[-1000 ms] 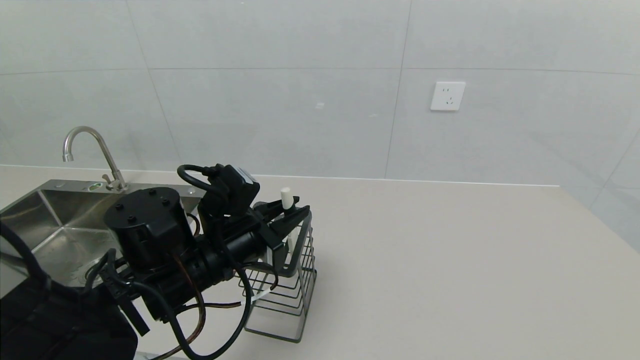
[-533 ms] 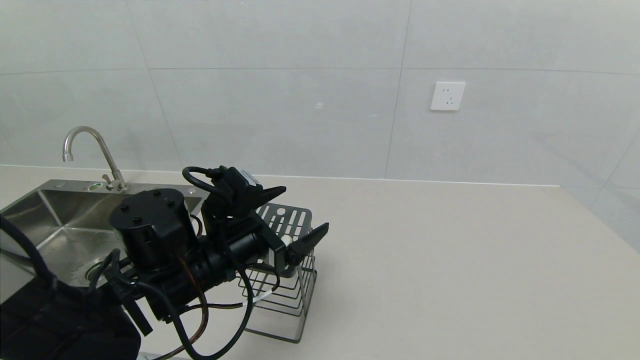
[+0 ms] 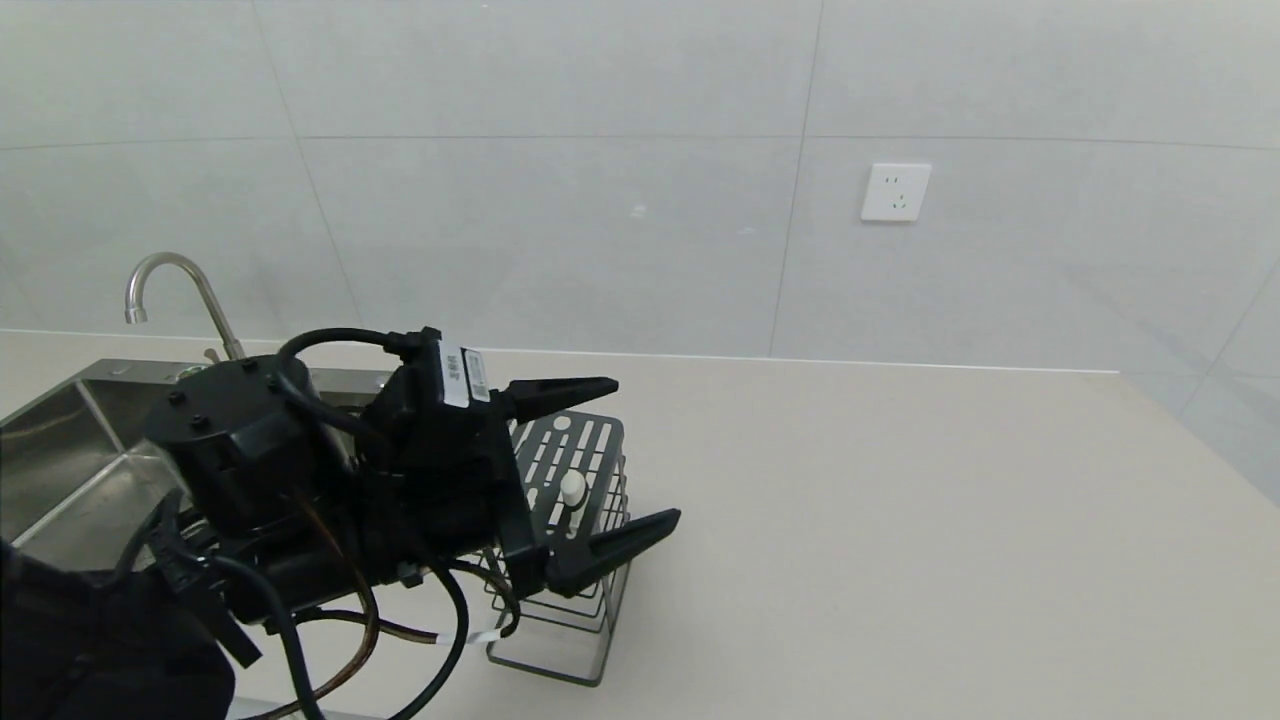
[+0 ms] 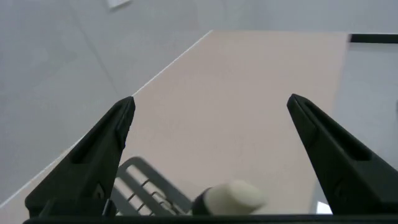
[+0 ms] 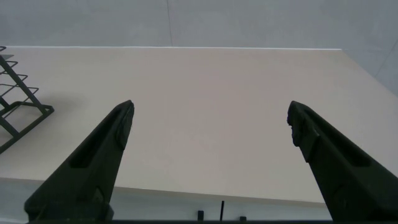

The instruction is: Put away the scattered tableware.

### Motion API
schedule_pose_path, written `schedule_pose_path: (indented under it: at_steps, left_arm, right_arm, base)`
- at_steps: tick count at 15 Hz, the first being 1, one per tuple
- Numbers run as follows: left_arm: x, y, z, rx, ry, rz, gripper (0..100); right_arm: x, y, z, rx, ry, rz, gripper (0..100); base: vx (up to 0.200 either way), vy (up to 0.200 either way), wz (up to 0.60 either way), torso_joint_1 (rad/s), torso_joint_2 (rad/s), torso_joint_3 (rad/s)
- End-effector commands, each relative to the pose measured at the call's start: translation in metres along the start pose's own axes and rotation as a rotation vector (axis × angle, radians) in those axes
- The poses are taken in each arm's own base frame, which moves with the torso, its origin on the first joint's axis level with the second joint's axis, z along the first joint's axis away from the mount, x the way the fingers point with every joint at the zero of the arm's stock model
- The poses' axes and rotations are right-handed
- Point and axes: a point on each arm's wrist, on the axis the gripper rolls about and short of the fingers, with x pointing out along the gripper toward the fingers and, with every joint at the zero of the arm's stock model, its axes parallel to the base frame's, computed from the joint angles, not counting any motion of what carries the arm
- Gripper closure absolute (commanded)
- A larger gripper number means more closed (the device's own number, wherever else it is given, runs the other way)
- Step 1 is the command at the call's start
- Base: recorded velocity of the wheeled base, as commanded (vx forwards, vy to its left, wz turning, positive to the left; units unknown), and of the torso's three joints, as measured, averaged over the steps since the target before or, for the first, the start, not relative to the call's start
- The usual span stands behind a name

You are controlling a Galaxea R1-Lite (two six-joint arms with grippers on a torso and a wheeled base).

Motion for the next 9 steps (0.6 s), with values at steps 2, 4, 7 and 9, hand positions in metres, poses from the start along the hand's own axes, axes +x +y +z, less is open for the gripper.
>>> schedule_pose_path:
  at_steps: [2, 4, 7, 9]
  left_arm:
    - [-0.015, 0.001, 0.017, 0.046, -0.073, -0.105, 0]
    - [-0.036, 0.013, 0.009, 0.055, -0.074, -0.163, 0]
    - [-0.066, 0.015, -0.001, 0.074, -0.088, -0.091, 0]
    - [-0.074, 0.003, 0.003, 0.083, -0.115, -0.098, 0]
  right_arm:
    - [0.000, 0.000, 0.000, 0.000, 0.002, 0.000, 0]
    - [0.000, 0.000, 0.000, -0.002, 0.002, 0.000, 0]
    - [0.000, 0.000, 0.000, -0.002, 0.002, 0.000, 0]
    - [0.000, 0.000, 0.000, -0.002, 0.002, 0.000, 0]
  base:
    - [0.000, 0.000, 0.00, 0.000, 0.00, 0.000]
    - [0.000, 0.000, 0.00, 0.000, 0.00, 0.000]
    - [0.000, 0.000, 0.00, 0.000, 0.00, 0.000]
    - [0.000, 0.000, 0.00, 0.000, 0.00, 0.000]
